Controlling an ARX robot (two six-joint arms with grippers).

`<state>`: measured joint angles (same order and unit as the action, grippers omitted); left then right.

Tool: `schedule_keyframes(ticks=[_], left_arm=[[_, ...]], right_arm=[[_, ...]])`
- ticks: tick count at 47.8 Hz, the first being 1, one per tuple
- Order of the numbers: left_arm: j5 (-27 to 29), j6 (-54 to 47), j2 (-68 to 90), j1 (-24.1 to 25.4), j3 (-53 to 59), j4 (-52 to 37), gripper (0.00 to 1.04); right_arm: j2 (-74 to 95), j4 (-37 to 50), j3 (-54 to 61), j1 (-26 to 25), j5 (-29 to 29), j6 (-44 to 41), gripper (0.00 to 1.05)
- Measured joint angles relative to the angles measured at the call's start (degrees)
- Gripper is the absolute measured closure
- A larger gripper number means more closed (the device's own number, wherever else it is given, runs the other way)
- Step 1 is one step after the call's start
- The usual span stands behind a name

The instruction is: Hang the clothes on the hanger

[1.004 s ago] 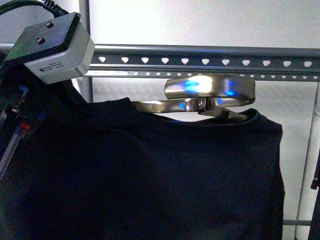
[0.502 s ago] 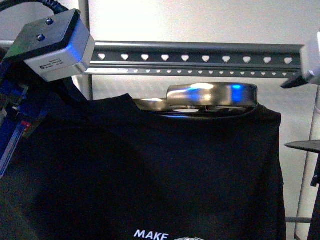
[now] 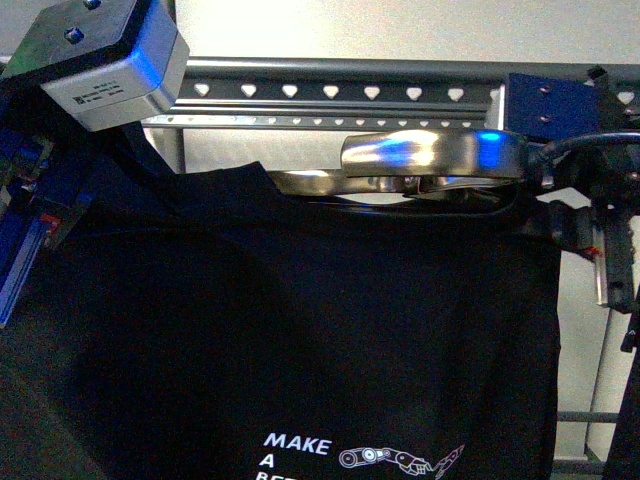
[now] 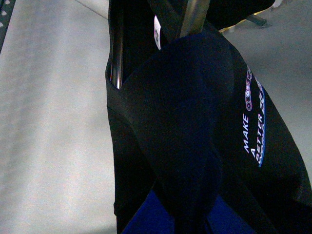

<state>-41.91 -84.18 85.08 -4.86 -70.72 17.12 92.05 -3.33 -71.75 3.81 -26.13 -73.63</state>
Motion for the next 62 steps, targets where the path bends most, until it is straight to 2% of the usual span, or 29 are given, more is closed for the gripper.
schedule_keyframes(ticks=[5,8,14,23,29,34,38,48,53,59,61,62], left_arm=[[-0.1,0.0,0.0,0.0,0.0,-0.1,1.01],[-0.1,0.0,0.0,0.0,0.0,-0.3,1.01],[-0.1,-0.3,0.0,-0.1,0.0,-0.3,1.01],[-0.1,-0.5,0.0,-0.1,0.0,-0.3,1.01],[-0.3,-0.5,0.0,-0.1,0.0,-0.3,0.78],[-0.4,-0.5,-0.1,-0.1,0.0,-0.3,0.66],[-0.5,-0.5,-0.1,-0.1,0.0,-0.3,0.51],[-0.5,-0.5,-0.1,-0.1,0.0,-0.3,0.24],[-0.5,-0.5,-0.1,-0.1,0.0,-0.3,0.05],[0.1,1.1,-0.3,-0.1,0.4,-1.6,0.07],[3.5,5.5,-0.9,-0.1,3.1,-9.2,0.06],[6.4,11.2,-1.2,-0.1,5.1,-15.2,0.06]], right_arm=[[0.0,0.0,-0.1,-2.8,-2.3,1.0,0.89],[0.0,0.4,0.3,-3.4,-3.1,0.5,0.95],[0.0,1.6,1.8,-3.7,-5.1,0.7,1.0],[-0.1,4.3,3.6,-3.6,-6.1,1.9,1.0],[-0.3,4.8,5.0,-4.1,-7.0,2.8,1.0],[-0.9,3.8,6.1,-5.0,-7.8,3.0,1.0],[-1.8,0.8,7.5,-6.3,-8.2,2.3,1.0],[-2.9,-5.9,9.8,-8.7,-6.0,-1.5,1.0],[-2.9,-6.8,10.6,-9.9,-4.7,-3.0,1.0],[-3.0,-5.0,10.6,-10.4,-4.7,-1.2,1.0],[-3.1,-4.6,10.8,-10.5,-4.8,-0.4,1.0],[-3.3,-4.2,10.9,-10.5,-5.0,0.9,1.0]])
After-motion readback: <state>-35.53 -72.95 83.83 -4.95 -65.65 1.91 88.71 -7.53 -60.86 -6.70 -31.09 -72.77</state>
